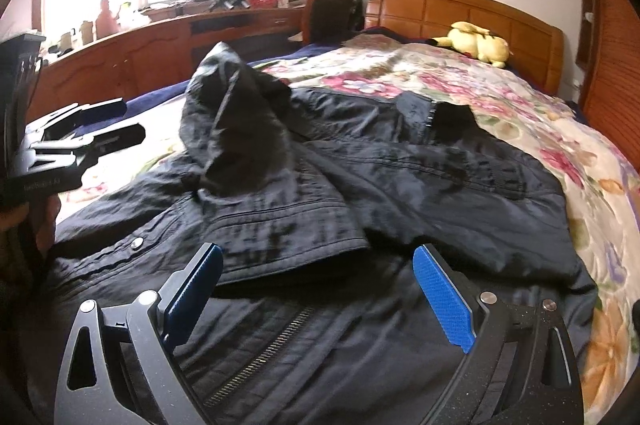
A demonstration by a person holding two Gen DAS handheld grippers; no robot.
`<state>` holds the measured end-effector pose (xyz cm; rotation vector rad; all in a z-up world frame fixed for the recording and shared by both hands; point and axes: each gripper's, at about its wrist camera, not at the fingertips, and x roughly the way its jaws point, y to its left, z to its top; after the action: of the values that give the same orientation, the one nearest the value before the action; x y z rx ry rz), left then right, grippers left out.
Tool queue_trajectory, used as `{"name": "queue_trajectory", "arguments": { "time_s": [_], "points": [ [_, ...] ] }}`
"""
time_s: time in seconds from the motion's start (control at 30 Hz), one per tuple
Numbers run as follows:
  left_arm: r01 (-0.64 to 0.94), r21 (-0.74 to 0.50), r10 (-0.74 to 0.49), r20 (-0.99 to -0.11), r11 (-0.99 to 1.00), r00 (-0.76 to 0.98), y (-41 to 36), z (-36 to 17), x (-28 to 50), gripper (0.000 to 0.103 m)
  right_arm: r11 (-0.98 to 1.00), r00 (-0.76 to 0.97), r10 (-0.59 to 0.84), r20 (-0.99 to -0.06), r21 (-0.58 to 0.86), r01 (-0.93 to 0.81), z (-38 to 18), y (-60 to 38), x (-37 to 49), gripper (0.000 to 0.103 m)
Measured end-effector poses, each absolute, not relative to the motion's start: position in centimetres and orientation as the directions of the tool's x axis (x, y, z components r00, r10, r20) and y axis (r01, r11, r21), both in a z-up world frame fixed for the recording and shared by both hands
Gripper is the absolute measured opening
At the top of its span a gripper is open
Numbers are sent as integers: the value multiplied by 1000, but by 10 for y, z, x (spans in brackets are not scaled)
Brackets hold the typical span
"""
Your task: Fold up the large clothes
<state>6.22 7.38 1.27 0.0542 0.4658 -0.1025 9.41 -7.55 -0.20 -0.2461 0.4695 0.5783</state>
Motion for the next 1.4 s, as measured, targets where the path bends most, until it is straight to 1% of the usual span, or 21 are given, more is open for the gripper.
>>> {"name": "queue_trajectory", "arguments": {
  "time_s": [0.07, 0.1, 0.27, 0.5, 0.73, 0.8, 0.83, 0.87, 0.93, 0.97, 1.07, 1.23, 1.4],
  "points": [
    [97, 25, -76, -448, 995, 891, 77, 12, 61, 81, 798, 724, 474, -502, -103, -594, -3, -67, 95, 90],
    [90, 22, -71, -448, 996, 891, 79, 12, 60, 81, 789, 717, 479, -507, -109, -604, -4, -61, 95, 89],
    [77, 6, -66, -451, 997, 890, 86, 10, 61, 81, 734, 665, 505, -550, -131, -667, -9, -38, 99, 71],
    [70, -12, -68, -454, 997, 888, 97, 10, 61, 81, 683, 614, 469, -635, -181, -708, -16, -8, 112, 69],
    [59, -12, -59, -442, 998, 895, 107, 13, 55, 81, 667, 601, 383, -702, -240, -706, -34, 18, 128, 69],
    [59, -19, -61, -441, 998, 895, 111, 13, 55, 81, 670, 603, 379, -702, -242, -702, -35, 18, 131, 59],
    [57, -22, -61, -441, 998, 896, 112, 13, 55, 81, 666, 597, 387, -703, -235, -708, -36, 18, 131, 46],
    [55, -27, -61, -441, 998, 895, 115, 13, 55, 81, 655, 587, 401, -703, -228, -720, -36, 18, 130, 29],
    [52, -35, -62, -442, 998, 895, 118, 13, 55, 81, 652, 593, 413, -691, -231, -723, -33, 16, 126, 14],
    [51, -38, -62, -442, 998, 895, 120, 13, 55, 81, 659, 598, 420, -682, -224, -718, -27, 12, 124, 12],
    [47, -45, -62, -440, 998, 896, 125, 12, 54, 81, 696, 630, 460, -626, -187, -693, -2, -9, 117, 9],
    [40, -49, -57, -436, 998, 898, 126, 12, 52, 81, 768, 709, 474, -521, -149, -623, 49, -55, 110, 8],
    [37, -44, -53, -438, 998, 897, 125, 13, 52, 81, 822, 755, 462, -465, -94, -561, 88, -107, 110, 8]
  ]
}}
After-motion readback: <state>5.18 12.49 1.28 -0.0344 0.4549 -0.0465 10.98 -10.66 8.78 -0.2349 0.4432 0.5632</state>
